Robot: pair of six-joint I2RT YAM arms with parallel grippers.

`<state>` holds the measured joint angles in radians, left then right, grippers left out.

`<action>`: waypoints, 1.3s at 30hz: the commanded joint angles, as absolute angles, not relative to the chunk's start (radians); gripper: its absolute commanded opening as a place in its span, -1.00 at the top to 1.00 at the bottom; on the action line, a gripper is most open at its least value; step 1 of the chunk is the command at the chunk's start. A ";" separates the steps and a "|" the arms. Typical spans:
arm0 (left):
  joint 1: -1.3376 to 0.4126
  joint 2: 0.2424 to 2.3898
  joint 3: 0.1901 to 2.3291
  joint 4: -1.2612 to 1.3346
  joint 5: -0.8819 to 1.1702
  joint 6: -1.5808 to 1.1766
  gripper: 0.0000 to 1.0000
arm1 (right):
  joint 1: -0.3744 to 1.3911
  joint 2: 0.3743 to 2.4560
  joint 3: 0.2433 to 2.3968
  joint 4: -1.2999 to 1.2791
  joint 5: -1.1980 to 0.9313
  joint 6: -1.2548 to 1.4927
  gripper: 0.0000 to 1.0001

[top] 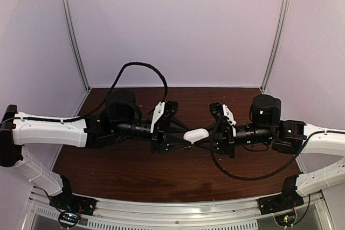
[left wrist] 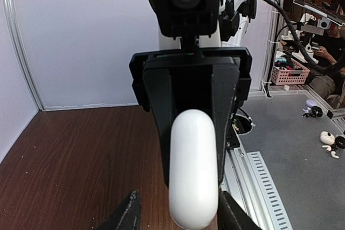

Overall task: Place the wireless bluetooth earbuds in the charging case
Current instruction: Pass from the left arm to the right, then open the charging case at the center of the board.

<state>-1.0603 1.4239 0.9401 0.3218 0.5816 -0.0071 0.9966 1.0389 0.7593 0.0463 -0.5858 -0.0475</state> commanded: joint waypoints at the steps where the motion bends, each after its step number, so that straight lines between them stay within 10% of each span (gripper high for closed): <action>1: -1.061 1.392 0.944 0.385 0.555 -0.042 0.00 | 0.996 1.029 0.755 0.036 -0.570 -0.060 0.84; 23: -1.035 1.353 0.917 0.399 0.412 -0.087 -0.01 | 1.012 1.010 0.752 0.008 -0.598 -0.104 1.00; 33: -0.965 1.254 0.824 0.472 0.336 -0.187 -0.91 | 1.011 0.938 0.683 0.065 -0.554 -0.031 1.00; 39: -0.885 1.255 0.800 0.400 0.243 -0.279 -0.95 | 0.997 0.888 0.613 0.138 -0.529 0.065 1.00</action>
